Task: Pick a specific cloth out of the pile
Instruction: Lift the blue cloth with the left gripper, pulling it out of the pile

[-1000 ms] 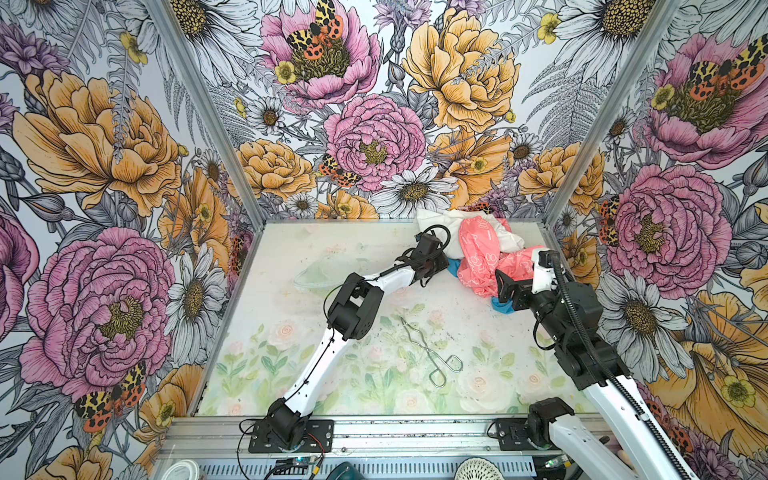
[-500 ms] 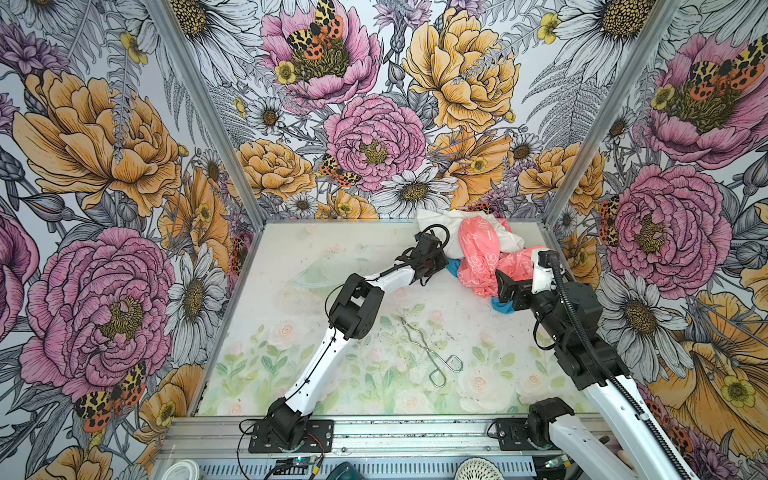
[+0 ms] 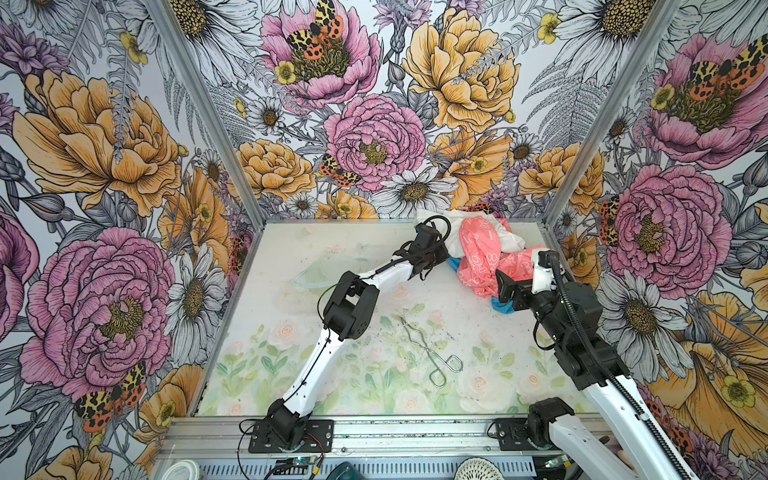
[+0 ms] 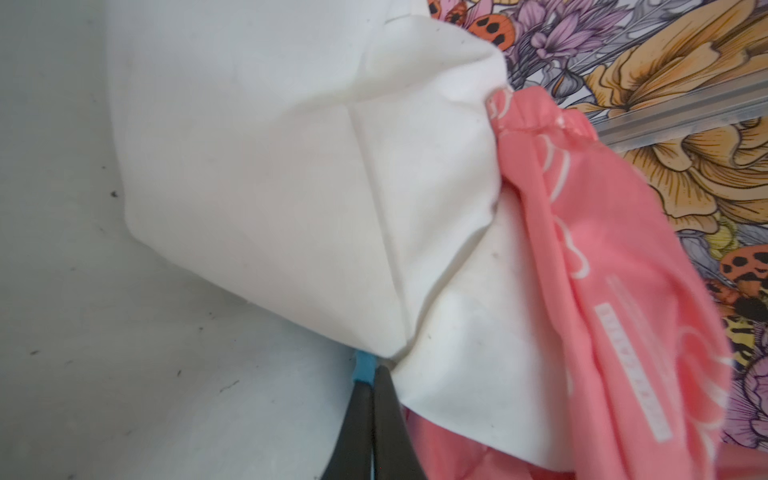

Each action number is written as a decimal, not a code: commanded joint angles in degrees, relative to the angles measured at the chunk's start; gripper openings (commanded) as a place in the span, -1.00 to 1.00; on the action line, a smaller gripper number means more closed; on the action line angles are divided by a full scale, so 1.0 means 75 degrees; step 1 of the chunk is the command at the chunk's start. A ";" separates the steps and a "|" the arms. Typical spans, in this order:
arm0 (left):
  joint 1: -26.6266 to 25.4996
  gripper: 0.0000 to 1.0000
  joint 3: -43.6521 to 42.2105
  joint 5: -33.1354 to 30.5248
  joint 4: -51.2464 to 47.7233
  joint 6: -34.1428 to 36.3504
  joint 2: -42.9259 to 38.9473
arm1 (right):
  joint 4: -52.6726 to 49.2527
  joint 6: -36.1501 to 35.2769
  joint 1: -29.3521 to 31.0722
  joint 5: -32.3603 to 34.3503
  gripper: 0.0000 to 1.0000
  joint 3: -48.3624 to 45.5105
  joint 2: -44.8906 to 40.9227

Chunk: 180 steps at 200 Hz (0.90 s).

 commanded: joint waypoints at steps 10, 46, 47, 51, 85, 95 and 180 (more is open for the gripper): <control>-0.0037 -1.00 0.0072 -0.0216 0.0291 0.0373 -0.0749 | 0.0006 -0.0019 0.0051 0.0087 0.99 -0.0063 -0.0115; -0.0083 -1.00 0.0461 -0.0122 0.0299 0.0569 -0.0954 | 0.0014 -0.0009 0.0053 0.0163 0.99 -0.0092 -0.0178; -0.0089 -1.00 0.0468 -0.0123 0.0301 0.0569 -0.0961 | 0.0013 -0.0004 0.0055 0.0169 0.99 -0.0089 -0.0183; -0.0095 -1.00 0.0516 -0.0102 0.0293 0.0578 -0.0981 | 0.0012 0.0006 0.0051 0.0178 0.99 -0.0087 -0.0186; -0.0183 -1.00 0.0806 -0.0053 0.0291 0.0752 -0.1180 | 0.0002 0.0065 0.0057 0.0320 0.99 -0.0087 -0.0239; -0.0212 -1.00 0.0877 -0.0051 0.0299 0.0826 -0.1248 | 0.0006 0.0082 0.0061 0.0336 0.99 -0.0087 -0.0250; -0.0366 -1.00 0.1011 0.0044 0.0295 0.1116 -0.2036 | 0.0002 0.0169 0.0057 0.0467 0.99 -0.0078 -0.0353</control>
